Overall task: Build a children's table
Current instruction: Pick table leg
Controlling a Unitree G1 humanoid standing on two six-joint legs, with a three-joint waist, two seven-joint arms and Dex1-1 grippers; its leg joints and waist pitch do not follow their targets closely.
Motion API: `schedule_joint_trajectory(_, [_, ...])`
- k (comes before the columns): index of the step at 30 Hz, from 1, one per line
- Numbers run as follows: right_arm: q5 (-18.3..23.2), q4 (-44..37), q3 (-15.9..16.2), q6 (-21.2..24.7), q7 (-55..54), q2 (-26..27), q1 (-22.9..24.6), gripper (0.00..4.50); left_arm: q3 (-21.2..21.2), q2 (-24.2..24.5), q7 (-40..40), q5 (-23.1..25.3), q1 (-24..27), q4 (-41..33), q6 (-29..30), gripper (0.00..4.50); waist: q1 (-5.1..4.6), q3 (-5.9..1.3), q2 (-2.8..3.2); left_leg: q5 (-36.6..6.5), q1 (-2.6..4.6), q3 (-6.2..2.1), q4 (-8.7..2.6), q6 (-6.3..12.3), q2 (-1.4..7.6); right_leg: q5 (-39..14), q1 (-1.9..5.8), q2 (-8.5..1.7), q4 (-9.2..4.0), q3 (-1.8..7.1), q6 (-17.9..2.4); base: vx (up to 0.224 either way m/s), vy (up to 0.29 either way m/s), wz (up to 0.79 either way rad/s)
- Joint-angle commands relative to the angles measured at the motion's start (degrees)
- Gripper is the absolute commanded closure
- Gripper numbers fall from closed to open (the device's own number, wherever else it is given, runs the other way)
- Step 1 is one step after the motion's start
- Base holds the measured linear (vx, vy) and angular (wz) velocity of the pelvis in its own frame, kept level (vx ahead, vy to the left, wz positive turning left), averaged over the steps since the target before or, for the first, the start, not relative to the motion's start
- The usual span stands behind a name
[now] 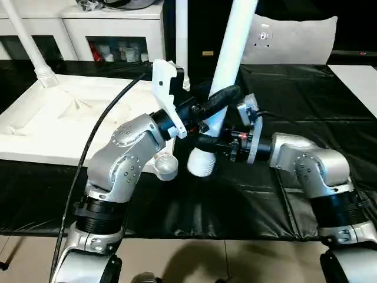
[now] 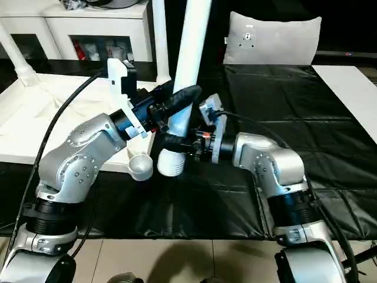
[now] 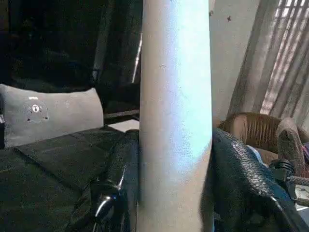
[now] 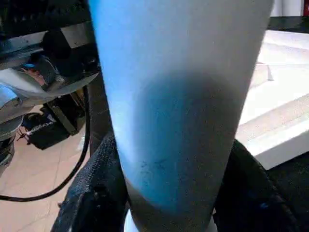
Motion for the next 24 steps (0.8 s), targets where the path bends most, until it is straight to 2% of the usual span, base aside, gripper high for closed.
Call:
schedule_joint_trajectory(1, [-0.3,0.2,0.2,0.5,-0.2,0.0,-0.8,2.57,-0.4,0.1,-0.8,0.1,-0.7,-0.9,-0.6,2.7,0.26,-4.57,-0.76,-3.6,-0.36,-0.01,-3.72,1.76,2.02,-13.6,3.86,-4.33,-4.7,2.8,-8.5,0.0,0.0,0.0])
schedule_joint_trajectory(5, [-1.2,0.4,0.3,-0.8,-1.0,0.5,-0.4,2.59,-0.3,-0.2,-0.5,-0.3,-0.7,-0.9,0.3,2.7,0.26,-4.57,-0.7,-3.7,-0.35,-0.04,-3.74,1.7,2.04,-13.5,3.87,-4.35,-4.68,2.79,-8.6,0.0,0.0,0.0])
schedule_joint_trajectory(8, [-1.5,0.8,0.2,-1.4,-1.5,0.9,-0.4,2.6,-0.4,-0.7,0.1,-0.3,-0.8,-0.8,0.9,2.7,0.15,-4.57,-1.11,-3.6,-0.38,0.03,-3.76,1.76,2.03,-13.5,3.91,-4.34,-4.69,2.81,-8.6,0.0,0.0,0.0])
schedule_joint_trajectory(9, [-1.6,0.9,0.1,-1.5,-1.6,0.9,-0.4,2.6,-0.4,-0.7,0.2,-0.3,-0.8,-0.8,1.1,2.7,0.2,-4.6,-1.02,-3.5,-0.36,0.03,-3.72,1.77,2.03,-13.4,3.9,-4.38,-4.58,2.82,-8.7,0.0,0.0,0.0])
schedule_joint_trajectory(10, [-1.6,1.0,0.1,-1.6,-1.8,1.2,-0.4,2.61,-0.1,-1.4,0.1,-1.5,-0.8,-0.8,1.7,2.35,0.16,-4.56,-0.93,-3.4,-0.37,0.05,-3.72,1.78,2.02,-13.4,3.87,-4.37,-4.6,2.81,-8.8,0.0,0.0,0.0])
schedule_joint_trajectory(12, [-1.8,1.2,0.1,-1.8,-2.1,1.7,-0.3,2.61,0.2,-2.2,-0.3,-3.4,-0.6,-1.5,2.8,2.0,0.19,-4.54,-0.74,-3.4,-0.38,0.06,-3.68,1.77,1.96,-13.7,3.85,-4.37,-4.67,2.82,-8.8,0.0,0.0,0.0])
schedule_joint_trajectory(14, [-1.8,1.1,0.1,-1.9,-2.7,2.3,-0.2,2.61,0.4,-3.0,-1.0,-5.7,-0.1,-2.9,3.8,2.0,0.16,-4.56,-0.78,-3.4,-0.39,0.1,-3.66,1.67,1.93,-13.8,3.85,-4.36,-4.7,2.83,-8.8,0.0,0.0,0.0])
schedule_joint_trajectory(15, [-1.8,0.9,0.1,-1.9,-3.2,2.7,0.1,2.61,1.0,-4.3,-0.7,-7.6,0.2,-3.6,4.2,1.98,0.29,-4.59,-0.26,-3.3,-0.44,0.01,-3.63,1.63,1.94,-13.3,3.84,-4.4,-4.6,2.81,-9.2,0.0,0.0,0.0])
schedule_joint_trajectory(16, [-1.8,0.7,0.0,-1.9,-3.6,3.0,0.4,2.61,1.5,-5.4,-0.3,-9.2,0.3,-3.9,4.9,1.82,0.21,-4.64,-0.56,-3.3,-0.5,0.04,-3.63,1.66,2.03,-12.3,3.93,-4.39,-4.59,2.8,-9.6,0.0,0.0,0.0])
schedule_joint_trajectory(17, [-1.9,0.6,0.0,-1.9,-3.8,3.2,0.6,2.61,1.9,-6.1,-0.2,-10.4,0.3,-4.0,5.3,1.67,0.2,-4.6,-0.19,-3.5,-0.48,0.01,-3.6,1.68,1.99,-11.6,3.9,-4.27,-4.51,2.79,-9.9,0.0,0.0,0.0])
schedule_joint_trajectory(19, [-1.8,0.4,0.0,-1.9,-4.2,3.6,0.9,2.62,2.4,-7.4,0.2,-12.4,0.4,-4.2,6.4,1.56,0.16,-4.56,-0.48,-4.3,-0.41,0.09,-3.65,1.69,1.89,-12.9,3.97,-4.29,-4.76,2.77,-9.7,0.0,0.0,0.0])
schedule_joint_trajectory(21, [-1.8,0.2,0.0,-1.9,-4.3,3.8,1.2,2.62,2.9,-8.3,0.4,-13.4,0.4,-4.4,7.0,1.56,0.19,-4.53,-0.56,-4.6,-0.43,0.07,-3.7,1.73,1.91,-13.4,3.98,-4.28,-4.88,2.75,-9.5,0.0,0.0,0.0])
schedule_joint_trajectory(22, [-1.8,0.2,0.1,-2.0,-4.4,3.9,1.3,2.62,3.0,-8.6,0.6,-13.4,0.2,-4.3,7.3,1.56,0.18,-4.57,-0.21,-4.6,-0.38,-0.04,-3.72,1.72,2.02,-13.4,3.94,-4.26,-4.93,2.74,-9.4,0.0,0.0,0.0])
schedule_joint_trajectory(23, [-1.8,0.2,0.1,-2.0,-4.5,3.9,1.4,2.62,3.1,-8.7,0.7,-13.5,0.2,-4.3,7.4,1.56,0.13,-4.57,-0.33,-4.6,-0.4,-0.05,-3.73,1.72,2.04,-13.2,3.97,-4.23,-4.88,2.74,-9.3,0.0,0.0,0.0])
schedule_joint_trajectory(24, [-1.8,0.2,0.1,-2.1,-4.5,3.9,1.4,2.62,3.1,-8.8,0.8,-13.4,0.1,-4.2,7.5,1.56,0.12,-4.51,-0.21,-4.7,-0.37,-0.08,-3.77,1.7,2.0,-13.4,3.94,-4.18,-4.87,2.71,-9.3,0.0,0.0,0.0])
